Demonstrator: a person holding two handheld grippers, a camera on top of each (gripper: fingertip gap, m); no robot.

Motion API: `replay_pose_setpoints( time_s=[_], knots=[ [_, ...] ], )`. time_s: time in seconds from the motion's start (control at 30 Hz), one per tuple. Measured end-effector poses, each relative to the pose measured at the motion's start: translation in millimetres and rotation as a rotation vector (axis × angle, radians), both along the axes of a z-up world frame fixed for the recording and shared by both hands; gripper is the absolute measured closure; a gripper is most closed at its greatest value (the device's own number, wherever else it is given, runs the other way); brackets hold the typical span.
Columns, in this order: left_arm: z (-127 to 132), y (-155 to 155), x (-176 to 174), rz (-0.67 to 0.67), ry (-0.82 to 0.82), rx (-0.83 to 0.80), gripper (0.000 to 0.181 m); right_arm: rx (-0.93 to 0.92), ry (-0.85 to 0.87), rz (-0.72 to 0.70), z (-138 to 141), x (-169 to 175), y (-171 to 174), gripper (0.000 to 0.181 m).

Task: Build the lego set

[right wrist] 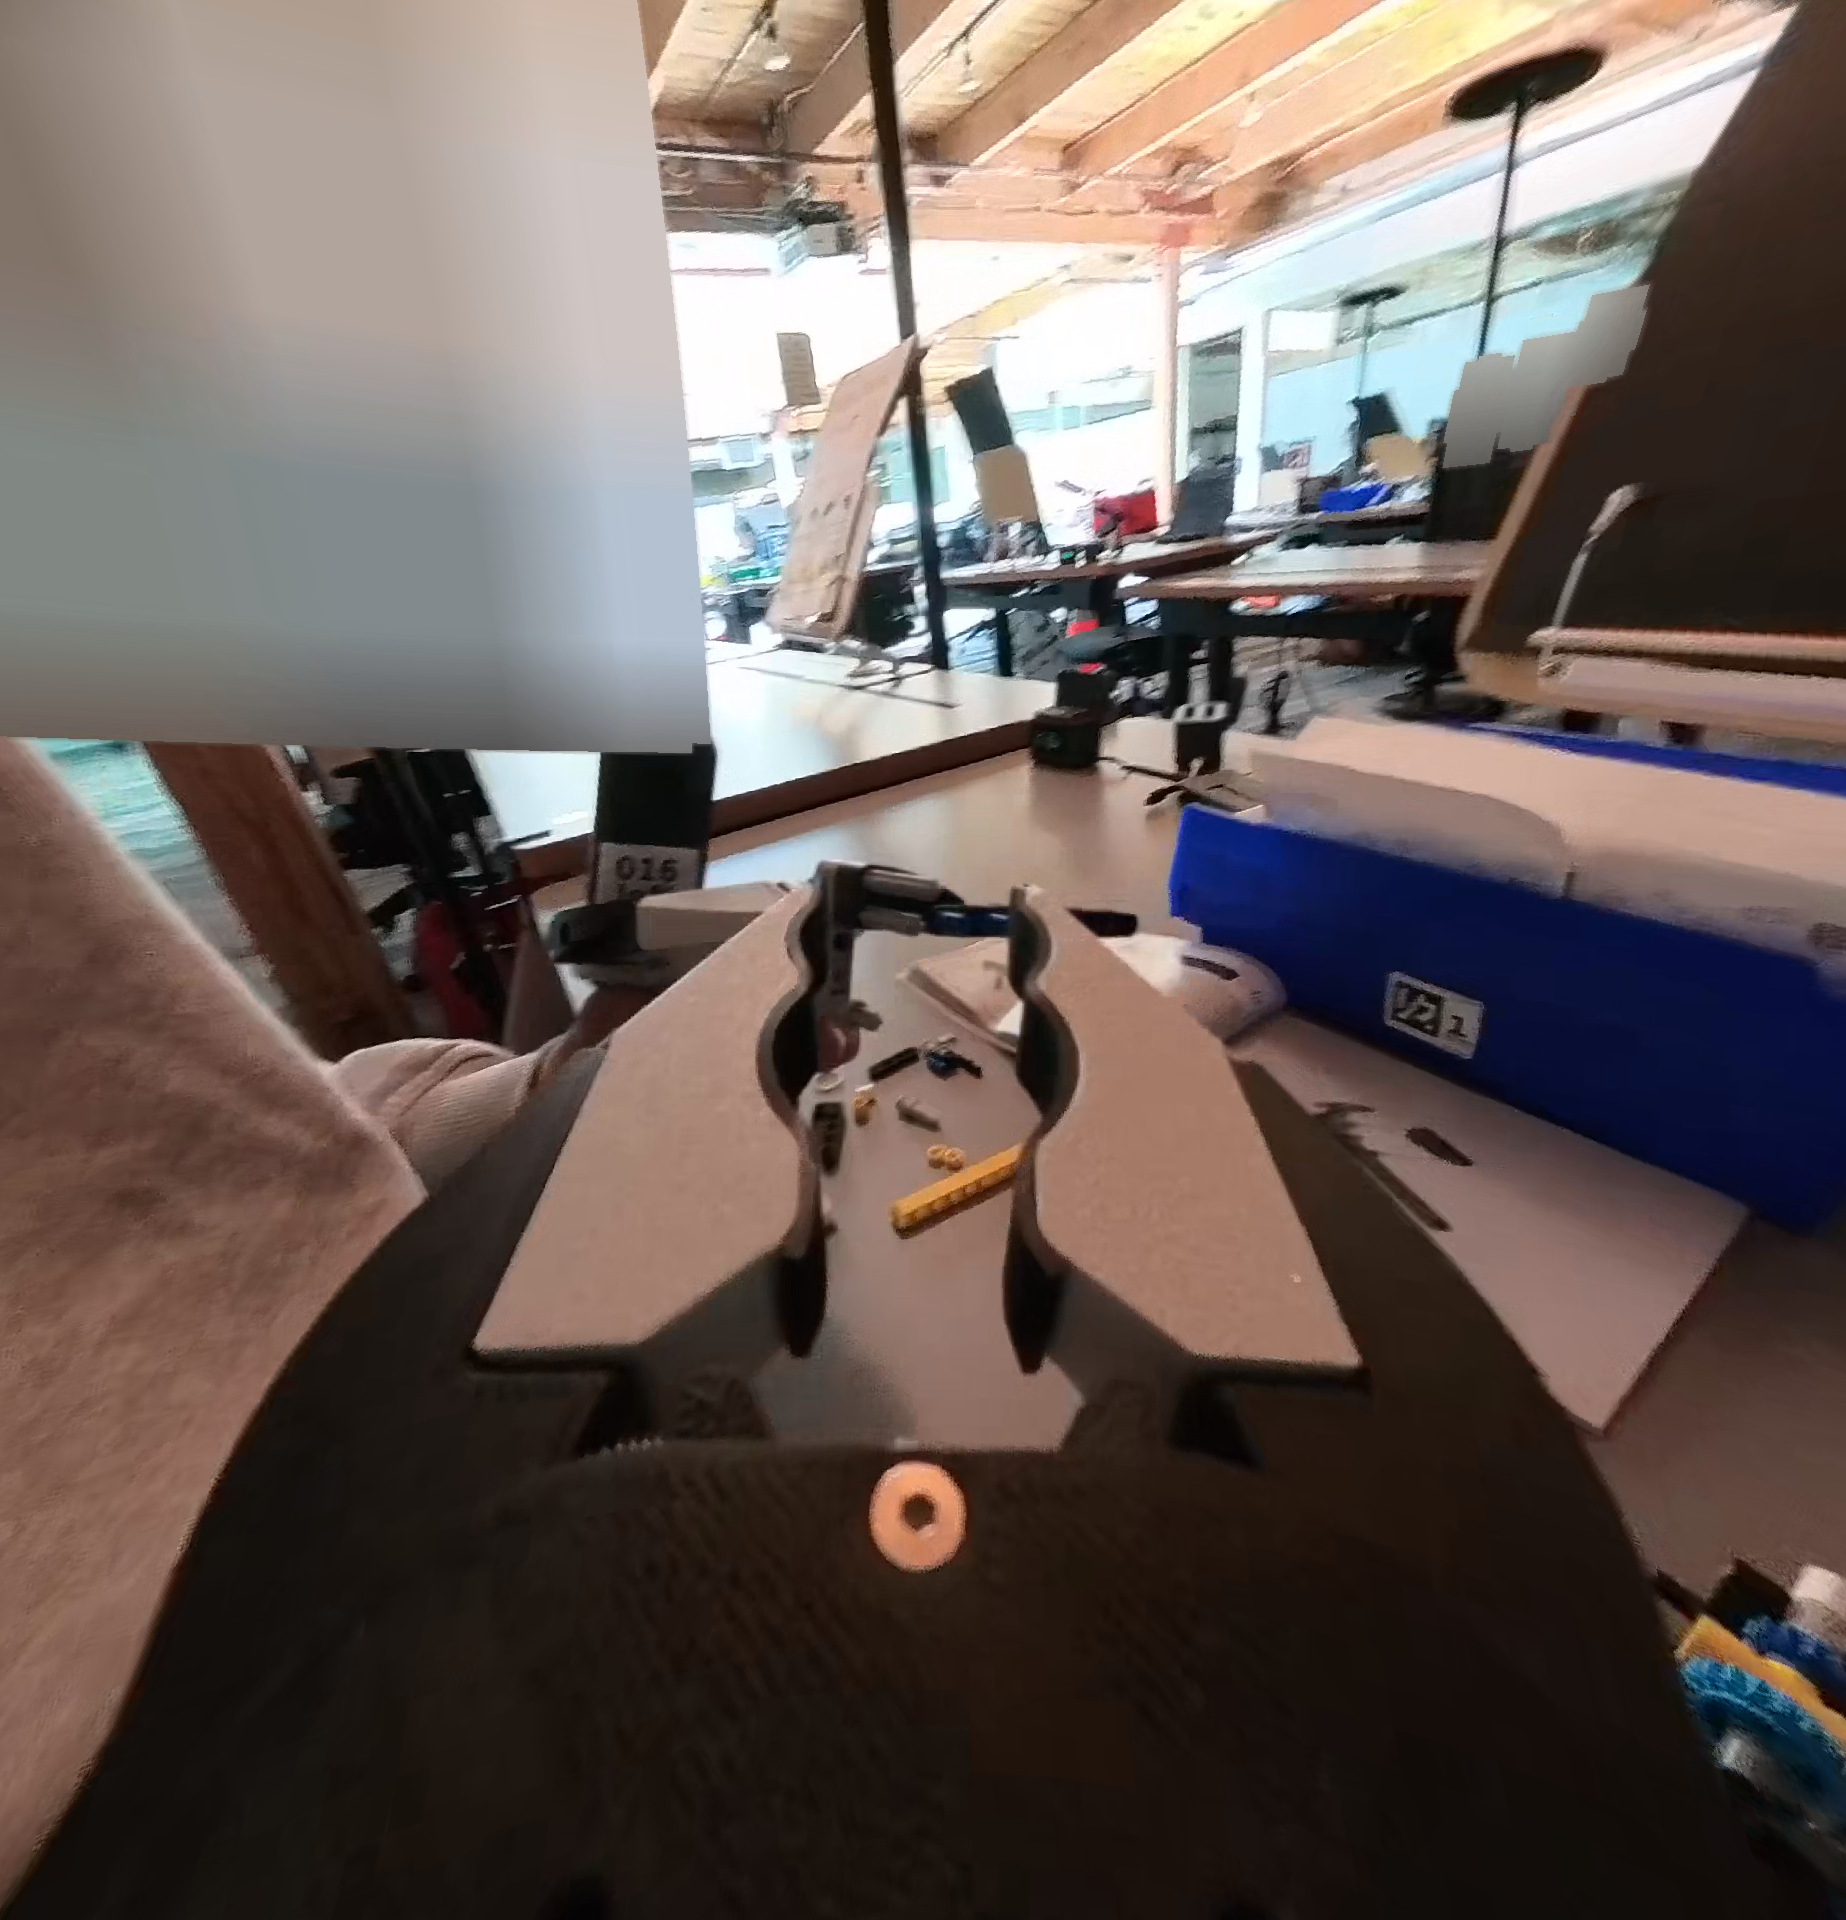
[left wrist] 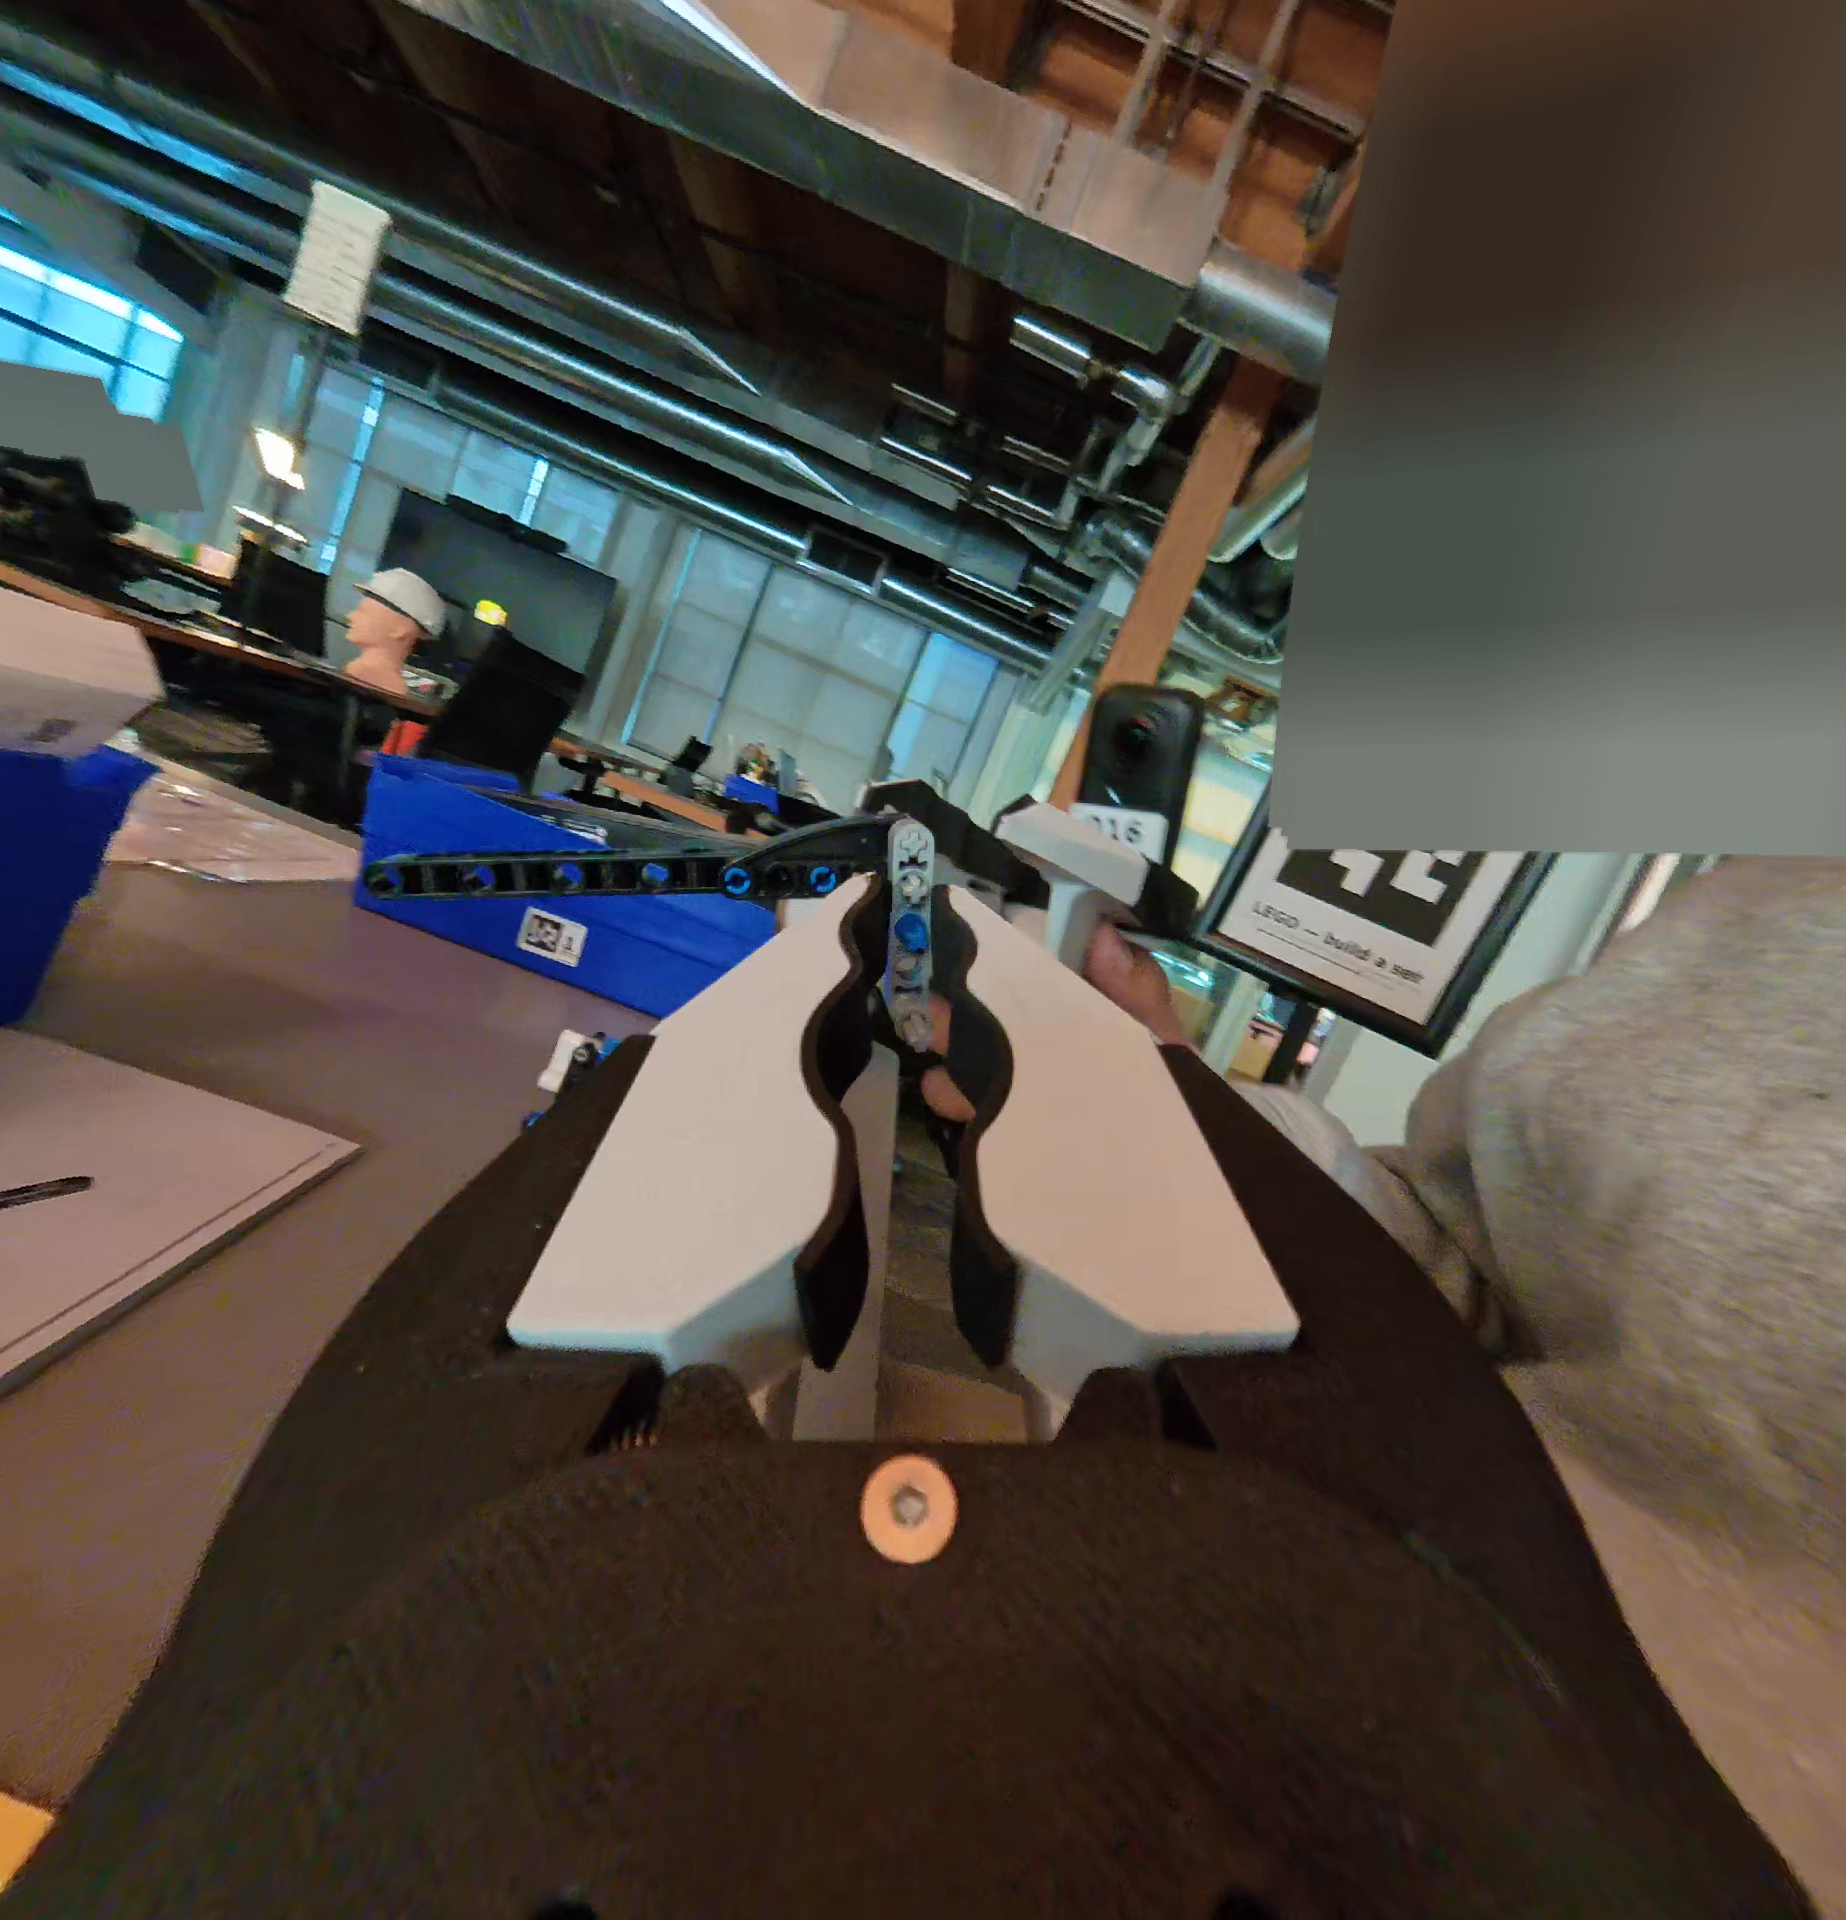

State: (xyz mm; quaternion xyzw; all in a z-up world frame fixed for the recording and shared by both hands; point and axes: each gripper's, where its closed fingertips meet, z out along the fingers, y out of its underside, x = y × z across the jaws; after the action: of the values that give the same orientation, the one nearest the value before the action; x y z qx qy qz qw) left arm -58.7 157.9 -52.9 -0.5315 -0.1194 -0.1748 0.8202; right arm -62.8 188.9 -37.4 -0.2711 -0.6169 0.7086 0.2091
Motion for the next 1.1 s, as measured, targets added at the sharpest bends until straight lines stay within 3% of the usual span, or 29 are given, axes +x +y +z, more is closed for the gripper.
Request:
replay_pose_setpoints(
  time_s=[0.2,0.3,0.43,1.1],
  knots=[
    [-3.2,1.1,16.8,-0.129,0.059,-0.026,0.178,0.004,-0.124,0.271,-7.4,14.4,-10.0,0.156],
    [-5.5,2.2,23.3,-0.177,0.072,-0.042,0.178,0.022,-0.134,0.32,-12.8,19.6,-13.0,0.171],
    [-10.2,4.2,29.9,-0.222,0.088,-0.068,0.178,0.015,-0.154,0.368,-16.7,26.1,-12.3,0.178],
    [-30.6,21.5,25.4,-0.2,0.024,-0.168,0.173,0.0,-0.183,0.334,-41.3,30.9,8.5,0.179]
  ],
)
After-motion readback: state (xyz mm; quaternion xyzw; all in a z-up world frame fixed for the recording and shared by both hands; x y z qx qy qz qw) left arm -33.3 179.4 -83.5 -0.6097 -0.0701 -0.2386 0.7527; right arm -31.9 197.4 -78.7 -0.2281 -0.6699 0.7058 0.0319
